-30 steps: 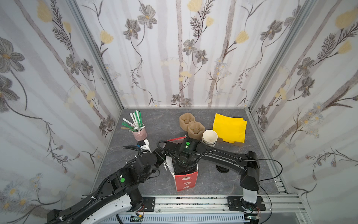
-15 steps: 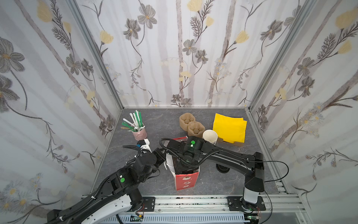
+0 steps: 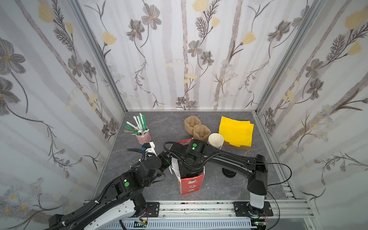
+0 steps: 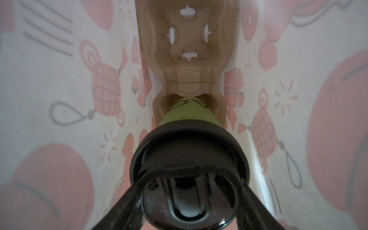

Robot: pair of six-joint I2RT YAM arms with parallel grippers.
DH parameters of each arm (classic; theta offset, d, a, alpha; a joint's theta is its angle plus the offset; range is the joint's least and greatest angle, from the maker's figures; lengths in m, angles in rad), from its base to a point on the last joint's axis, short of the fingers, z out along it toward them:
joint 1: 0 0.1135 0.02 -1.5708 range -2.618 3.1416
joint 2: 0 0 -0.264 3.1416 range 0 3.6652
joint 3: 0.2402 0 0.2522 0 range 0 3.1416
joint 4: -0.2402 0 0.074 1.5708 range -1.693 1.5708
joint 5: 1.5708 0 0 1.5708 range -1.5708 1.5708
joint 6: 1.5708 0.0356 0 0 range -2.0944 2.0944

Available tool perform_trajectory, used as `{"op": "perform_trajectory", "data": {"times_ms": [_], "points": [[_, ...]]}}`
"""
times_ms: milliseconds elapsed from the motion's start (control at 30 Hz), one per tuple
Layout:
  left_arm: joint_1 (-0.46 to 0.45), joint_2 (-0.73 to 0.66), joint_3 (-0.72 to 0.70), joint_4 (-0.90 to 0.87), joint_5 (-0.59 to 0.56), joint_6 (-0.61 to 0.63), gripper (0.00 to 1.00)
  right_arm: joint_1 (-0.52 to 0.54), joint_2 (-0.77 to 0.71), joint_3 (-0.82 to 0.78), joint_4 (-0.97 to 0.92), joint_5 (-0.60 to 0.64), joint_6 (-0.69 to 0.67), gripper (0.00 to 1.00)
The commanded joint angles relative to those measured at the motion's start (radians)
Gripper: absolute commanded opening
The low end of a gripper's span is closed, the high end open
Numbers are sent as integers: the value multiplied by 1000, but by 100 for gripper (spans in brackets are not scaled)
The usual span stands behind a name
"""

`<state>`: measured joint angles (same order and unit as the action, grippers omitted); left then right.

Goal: Pack a coffee takeout order
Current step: Place the coffee cup in the cup tray.

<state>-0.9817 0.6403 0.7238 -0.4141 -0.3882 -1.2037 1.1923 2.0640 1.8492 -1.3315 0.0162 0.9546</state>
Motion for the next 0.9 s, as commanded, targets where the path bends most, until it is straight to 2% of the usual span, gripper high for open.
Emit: {"op": "perform_trajectory", "data": {"times_ms": [0,867], "points": [[0,-1,5,46,-3,15,0,-2,14,1,38,11,-10,57],[0,-2,-4,47,-19,7,0,-11,53,-93,142,5,-25,57]]}}
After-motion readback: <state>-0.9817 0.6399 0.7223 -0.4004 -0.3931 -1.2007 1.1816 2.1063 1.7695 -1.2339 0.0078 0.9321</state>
